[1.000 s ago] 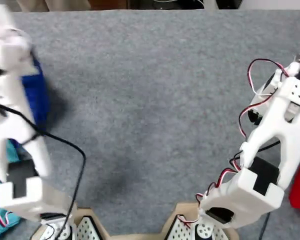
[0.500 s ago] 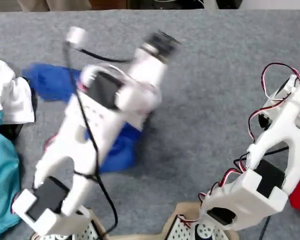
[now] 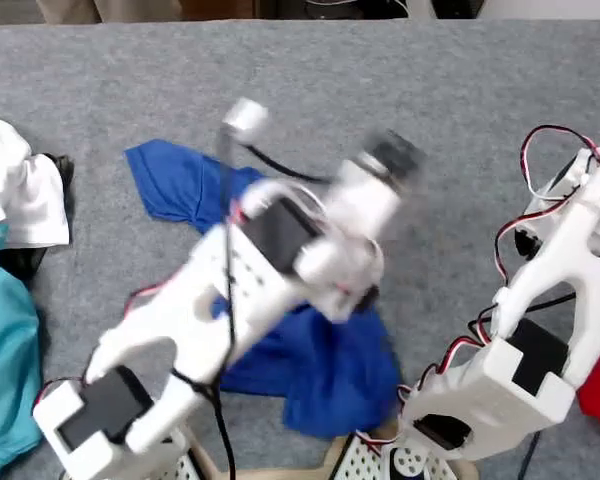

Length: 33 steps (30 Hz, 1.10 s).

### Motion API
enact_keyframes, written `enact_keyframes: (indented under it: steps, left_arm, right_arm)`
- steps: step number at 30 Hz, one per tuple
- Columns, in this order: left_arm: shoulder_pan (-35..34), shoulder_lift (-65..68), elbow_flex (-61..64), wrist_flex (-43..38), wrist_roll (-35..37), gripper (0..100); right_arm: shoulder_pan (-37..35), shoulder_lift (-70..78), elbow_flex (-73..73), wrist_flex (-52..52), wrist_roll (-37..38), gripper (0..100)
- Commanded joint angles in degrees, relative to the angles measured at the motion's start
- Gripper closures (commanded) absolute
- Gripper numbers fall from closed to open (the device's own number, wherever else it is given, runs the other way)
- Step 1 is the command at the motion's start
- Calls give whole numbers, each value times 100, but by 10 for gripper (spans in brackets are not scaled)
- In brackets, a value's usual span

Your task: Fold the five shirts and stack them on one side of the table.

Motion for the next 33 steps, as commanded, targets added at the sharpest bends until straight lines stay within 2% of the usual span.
enact_keyframes:
  steps: [1, 6, 9, 13, 19, 26, 31, 33]
  left_arm:
    - [-1301, -259, -519, 53, 422, 712]
    - [-3578, -505, -703, 53, 308, 712]
    - [-4844, -901, -369, 53, -264, 712]
    - [-6198, -1534, 422, 53, -1055, 712]
    - [-8132, -2598, 1802, 53, -2004, 712]
    - [-10048, -3512, 3516, 44, -2813, 712]
    - [-10769, -3855, 4545, 35, -3200, 712]
    - [-10875, -3934, 4818, -44, -3305, 712]
  right_arm:
    - [-224, -31, 4, 70, 343, 966]
    - [-690, -145, -4, 176, 1125, 965]
    - [-1367, -374, 136, 176, 1538, 965]
    - [-2765, -796, 453, 176, 1618, 965]
    - [-5349, -945, 840, 176, 1582, 965]
    - [-7327, -778, 831, -9, 1626, 942]
    - [-7916, 233, 787, -343, 1626, 754]
    - [-7960, 804, 576, -387, 1600, 713]
